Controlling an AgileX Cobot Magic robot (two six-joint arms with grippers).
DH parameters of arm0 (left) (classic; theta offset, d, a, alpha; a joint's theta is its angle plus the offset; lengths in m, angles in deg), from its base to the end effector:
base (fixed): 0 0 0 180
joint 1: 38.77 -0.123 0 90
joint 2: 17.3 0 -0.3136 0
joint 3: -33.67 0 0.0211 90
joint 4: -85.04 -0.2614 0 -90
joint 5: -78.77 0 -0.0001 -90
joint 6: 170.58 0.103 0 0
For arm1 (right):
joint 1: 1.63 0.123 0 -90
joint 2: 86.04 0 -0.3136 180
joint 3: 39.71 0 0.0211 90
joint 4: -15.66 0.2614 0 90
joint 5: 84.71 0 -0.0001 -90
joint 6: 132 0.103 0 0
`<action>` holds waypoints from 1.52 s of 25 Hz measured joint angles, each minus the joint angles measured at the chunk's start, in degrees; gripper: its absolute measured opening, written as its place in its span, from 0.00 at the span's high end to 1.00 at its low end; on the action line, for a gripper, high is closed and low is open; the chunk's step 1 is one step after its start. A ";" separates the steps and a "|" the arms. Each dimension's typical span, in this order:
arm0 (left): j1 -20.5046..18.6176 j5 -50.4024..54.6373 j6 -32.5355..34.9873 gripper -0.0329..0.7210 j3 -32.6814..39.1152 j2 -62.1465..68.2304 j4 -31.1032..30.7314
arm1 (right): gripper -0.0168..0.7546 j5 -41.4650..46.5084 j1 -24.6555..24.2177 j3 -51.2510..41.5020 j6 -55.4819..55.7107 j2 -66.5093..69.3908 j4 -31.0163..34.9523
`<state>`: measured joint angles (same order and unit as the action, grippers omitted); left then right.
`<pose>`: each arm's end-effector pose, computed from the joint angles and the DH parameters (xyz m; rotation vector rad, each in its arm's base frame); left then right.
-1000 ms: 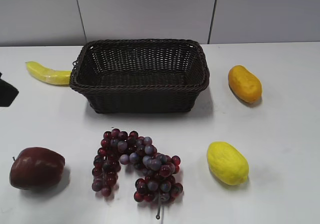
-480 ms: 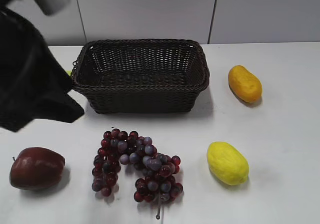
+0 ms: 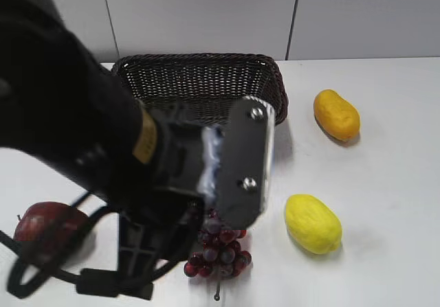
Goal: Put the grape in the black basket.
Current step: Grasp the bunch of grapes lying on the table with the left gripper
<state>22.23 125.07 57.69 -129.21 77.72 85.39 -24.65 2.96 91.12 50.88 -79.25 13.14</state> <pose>0.1525 -0.2760 0.2606 2.2541 1.6056 -0.0656 -0.0138 -0.0050 0.2787 -0.0283 2.0241 0.0300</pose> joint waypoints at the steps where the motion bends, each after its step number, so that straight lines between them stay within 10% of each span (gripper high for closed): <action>1: 0.27 -1.20 0.20 0.30 0.00 1.61 0.00 | 0.33 0.00 0.00 0.00 0.00 0.00 0.00; 15: 0.46 -0.39 -0.64 0.30 -8.85 16.11 -0.35 | 0.33 0.00 0.00 0.00 0.00 0.00 0.00; 24: -4.12 3.22 -16.21 0.20 -10.94 20.10 -6.51 | 0.33 0.00 0.00 0.00 0.05 0.00 0.00; 38: -5.82 1.42 -17.84 0.18 -13.09 25.55 0.87 | 0.33 0.00 0.00 0.00 0.05 0.00 0.00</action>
<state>16.40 126.48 39.84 -142.30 103.26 86.26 -24.65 2.96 91.12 50.93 -79.25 13.14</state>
